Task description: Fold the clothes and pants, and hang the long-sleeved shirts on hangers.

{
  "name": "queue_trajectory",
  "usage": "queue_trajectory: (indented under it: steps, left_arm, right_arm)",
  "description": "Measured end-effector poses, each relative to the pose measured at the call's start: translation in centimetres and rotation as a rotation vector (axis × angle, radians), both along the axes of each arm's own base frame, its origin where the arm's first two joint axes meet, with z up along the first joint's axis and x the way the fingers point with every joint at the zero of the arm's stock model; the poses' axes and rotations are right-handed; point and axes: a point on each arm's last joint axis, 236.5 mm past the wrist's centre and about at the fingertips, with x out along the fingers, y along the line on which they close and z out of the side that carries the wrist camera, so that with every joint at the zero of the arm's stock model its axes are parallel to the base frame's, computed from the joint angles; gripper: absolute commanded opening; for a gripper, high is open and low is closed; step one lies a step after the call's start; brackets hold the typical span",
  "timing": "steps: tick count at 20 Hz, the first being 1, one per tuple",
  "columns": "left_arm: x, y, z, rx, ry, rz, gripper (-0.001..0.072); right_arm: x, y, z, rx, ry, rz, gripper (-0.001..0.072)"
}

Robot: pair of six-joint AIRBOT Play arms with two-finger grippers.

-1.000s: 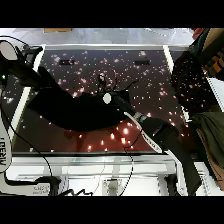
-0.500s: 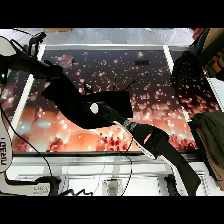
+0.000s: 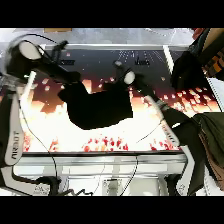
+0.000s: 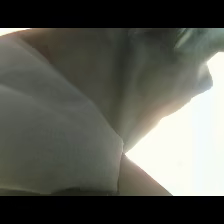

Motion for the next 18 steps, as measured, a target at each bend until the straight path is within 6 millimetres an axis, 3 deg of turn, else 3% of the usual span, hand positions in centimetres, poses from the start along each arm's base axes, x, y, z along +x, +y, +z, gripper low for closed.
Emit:
queue_trajectory:
  steps: [3,6,7,8,9,10,14,18]
  left_arm:
    - [-1.3,-6.6,-3.0,-0.043,0.055,-0.113,0.0009]
    - [-1.4,-13.4,-6.0,-0.088,0.035,-0.171,0.0032]
    - [-1.8,-15.6,-7.2,-0.1,0.033,-0.19,0.0218]
    - [-2.3,-17.4,-8.1,-0.11,0.037,-0.208,0.0525]
    - [-3.0,-19.0,-9.1,-0.115,0.041,-0.227,0.0636]
    - [-3.5,-20.3,-9.8,-0.119,0.045,-0.241,0.0631]
    - [-4.2,-22.4,-10.8,-0.121,-0.005,-0.32,0.0631]
    - [-2.1,-20.1,-9.2,-0.086,-0.091,-0.317,0.0628]
  right_arm:
    - [1.8,-6.9,4.8,-0.01,-0.053,-0.069,0.0018]
    - [2.4,-12.0,8.6,-0.018,-0.1,-0.126,0.0018]
    - [2.5,-13.3,9.5,-0.023,-0.114,-0.138,0.0018]
    - [2.4,-14.6,10.3,-0.034,-0.124,-0.147,0.0018]
    - [2.4,-15.6,10.8,-0.046,-0.134,-0.151,0.0018]
    - [2.2,-16.6,11.0,-0.064,-0.138,-0.149,0.0018]
    - [2.2,-21.5,10.7,-0.181,-0.153,-0.152,0.0018]
    - [0.7,-28.4,8.3,-0.295,-0.084,-0.135,0.0018]
